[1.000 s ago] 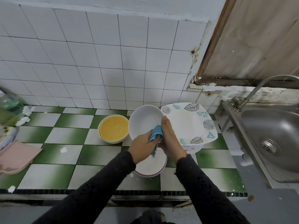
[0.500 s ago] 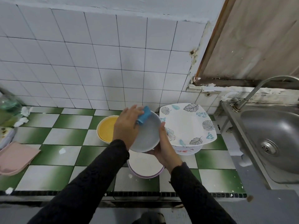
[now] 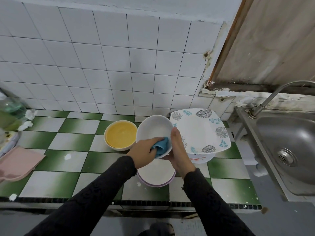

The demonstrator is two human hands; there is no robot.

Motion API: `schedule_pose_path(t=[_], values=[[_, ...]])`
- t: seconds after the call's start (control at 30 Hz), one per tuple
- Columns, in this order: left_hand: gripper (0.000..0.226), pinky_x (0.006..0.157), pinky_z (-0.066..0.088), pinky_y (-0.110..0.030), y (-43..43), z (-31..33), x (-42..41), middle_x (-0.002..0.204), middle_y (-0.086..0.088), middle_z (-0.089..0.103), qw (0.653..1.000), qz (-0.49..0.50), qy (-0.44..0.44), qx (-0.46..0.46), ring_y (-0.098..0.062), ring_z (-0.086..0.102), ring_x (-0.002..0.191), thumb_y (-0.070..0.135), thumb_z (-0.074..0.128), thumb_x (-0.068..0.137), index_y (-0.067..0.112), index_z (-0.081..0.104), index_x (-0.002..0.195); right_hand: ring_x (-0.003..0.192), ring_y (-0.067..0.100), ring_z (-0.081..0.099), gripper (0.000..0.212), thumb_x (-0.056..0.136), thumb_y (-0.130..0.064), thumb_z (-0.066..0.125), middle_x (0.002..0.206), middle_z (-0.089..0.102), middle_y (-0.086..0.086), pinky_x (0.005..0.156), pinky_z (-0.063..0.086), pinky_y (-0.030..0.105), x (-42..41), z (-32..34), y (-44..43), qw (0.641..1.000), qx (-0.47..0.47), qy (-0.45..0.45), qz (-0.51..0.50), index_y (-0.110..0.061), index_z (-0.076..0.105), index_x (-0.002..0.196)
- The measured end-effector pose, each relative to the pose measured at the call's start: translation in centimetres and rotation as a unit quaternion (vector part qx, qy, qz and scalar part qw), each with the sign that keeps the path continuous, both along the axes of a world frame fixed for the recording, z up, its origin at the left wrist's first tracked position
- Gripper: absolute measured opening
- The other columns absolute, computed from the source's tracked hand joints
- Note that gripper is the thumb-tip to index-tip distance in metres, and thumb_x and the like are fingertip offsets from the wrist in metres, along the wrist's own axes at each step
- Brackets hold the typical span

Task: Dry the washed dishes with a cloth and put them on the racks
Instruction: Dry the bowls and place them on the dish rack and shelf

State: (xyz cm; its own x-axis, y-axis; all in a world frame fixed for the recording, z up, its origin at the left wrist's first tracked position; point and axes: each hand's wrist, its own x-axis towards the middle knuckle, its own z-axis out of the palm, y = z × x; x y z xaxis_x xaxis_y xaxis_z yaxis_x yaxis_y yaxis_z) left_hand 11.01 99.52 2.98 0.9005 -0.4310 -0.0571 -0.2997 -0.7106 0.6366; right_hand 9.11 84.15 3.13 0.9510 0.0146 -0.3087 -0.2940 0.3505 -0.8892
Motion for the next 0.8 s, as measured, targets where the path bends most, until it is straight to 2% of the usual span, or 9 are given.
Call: schedule_pose_path(t=[0.1,0.2,0.27,0.37,0.5,0.6,0.7,0.77,0.8], values=[[0.032,0.095,0.051,-0.031,-0.1,0.6,-0.1,0.120,0.003,0.064,0.999,-0.006,0.032,-0.035,-0.015,0.060,0.103,0.023,0.045,0.101,0.031,0.052,0.131,0.117,0.038,0.065,0.083,0.075,-0.081,0.061,0.141,0.054,0.011,0.077,0.058,0.064,0.2,-0.9,-0.1,0.999,0.023,0.037,-0.015,-0.045,0.040,0.146],[0.025,0.081,0.054,-0.042,0.7,1.8,0.7,0.096,-0.011,0.067,0.990,0.079,0.063,-0.101,-0.025,0.062,0.084,0.028,0.044,0.104,0.014,0.060,0.117,0.117,0.043,0.064,0.085,0.076,-0.082,0.063,0.144,0.052,0.014,0.080,0.055,0.070,0.1,-1.6,-0.2,0.997,0.037,0.067,0.001,-0.044,0.040,0.148],[0.030,0.074,0.053,-0.044,1.3,2.9,1.2,0.087,-0.011,0.066,0.985,0.121,0.039,-0.113,-0.026,0.062,0.078,0.034,0.040,0.105,0.015,0.060,0.115,0.115,0.040,0.066,0.077,0.081,-0.081,0.057,0.141,0.056,0.012,0.081,0.055,0.069,0.1,-1.5,-0.2,0.998,0.031,0.053,0.019,-0.043,0.042,0.146],[0.030,0.077,0.053,-0.034,1.6,5.2,1.7,0.098,-0.007,0.063,0.979,0.147,-0.016,-0.137,-0.020,0.060,0.090,0.035,0.036,0.105,0.015,0.057,0.110,0.113,0.034,0.068,0.064,0.090,-0.074,0.045,0.137,0.059,0.009,0.084,0.057,0.065,-0.2,-0.9,-0.3,0.998,0.033,0.033,0.032,-0.043,0.041,0.145],[0.007,0.070,0.052,-0.039,1.0,7.1,1.2,0.087,-0.004,0.058,0.951,0.242,-0.100,-0.165,-0.025,0.059,0.082,0.014,0.038,0.104,0.015,0.045,0.104,0.117,0.033,0.065,0.062,0.090,-0.073,0.040,0.136,0.058,0.009,0.087,0.057,0.062,-0.4,-0.1,-0.3,0.998,0.047,0.030,0.034,-0.042,0.039,0.144],[0.033,0.082,0.057,-0.041,-0.2,5.2,-0.4,0.120,-0.010,0.060,0.971,0.168,-0.142,-0.091,-0.026,0.060,0.100,0.005,0.045,0.098,0.015,0.048,0.129,0.118,0.035,0.063,0.067,0.087,-0.074,0.042,0.138,0.055,0.009,0.085,0.058,0.061,-0.2,0.2,0.3,0.999,0.035,0.023,0.025,-0.041,0.038,0.144],[0.045,0.115,0.035,-0.045,-1.5,1.1,-1.6,0.156,0.002,0.036,0.998,0.031,-0.046,-0.030,-0.020,0.036,0.141,0.011,0.045,0.101,0.024,0.042,0.144,0.120,0.035,0.061,0.069,0.083,-0.075,0.048,0.141,0.052,0.009,0.082,0.059,0.060,0.0,0.4,1.2,0.999,0.028,0.022,0.001,-0.040,0.041,0.142],[0.043,0.122,0.020,-0.045,-1.8,-0.4,-2.0,0.160,0.010,0.026,0.998,0.010,0.027,-0.062,-0.016,0.020,0.149,0.024,0.038,0.106,0.035,0.035,0.147,0.124,0.033,0.058,0.070,0.074,-0.080,0.052,0.145,0.047,0.006,0.077,0.062,0.054,0.1,0.2,1.4,1.000,-0.014,0.012,-0.015,-0.046,0.046,0.135],[0.043,0.122,0.020,-0.044,-1.7,-0.6,-1.8,0.160,0.009,0.028,0.996,0.003,0.057,-0.066,-0.017,0.020,0.149,0.032,0.035,0.107,0.037,0.030,0.149,0.125,0.032,0.057,0.070,0.072,-0.082,0.053,0.146,0.045,0.005,0.075,0.062,0.052,0.2,0.2,1.4,0.999,-0.023,0.011,-0.021,-0.048,0.046,0.133]])
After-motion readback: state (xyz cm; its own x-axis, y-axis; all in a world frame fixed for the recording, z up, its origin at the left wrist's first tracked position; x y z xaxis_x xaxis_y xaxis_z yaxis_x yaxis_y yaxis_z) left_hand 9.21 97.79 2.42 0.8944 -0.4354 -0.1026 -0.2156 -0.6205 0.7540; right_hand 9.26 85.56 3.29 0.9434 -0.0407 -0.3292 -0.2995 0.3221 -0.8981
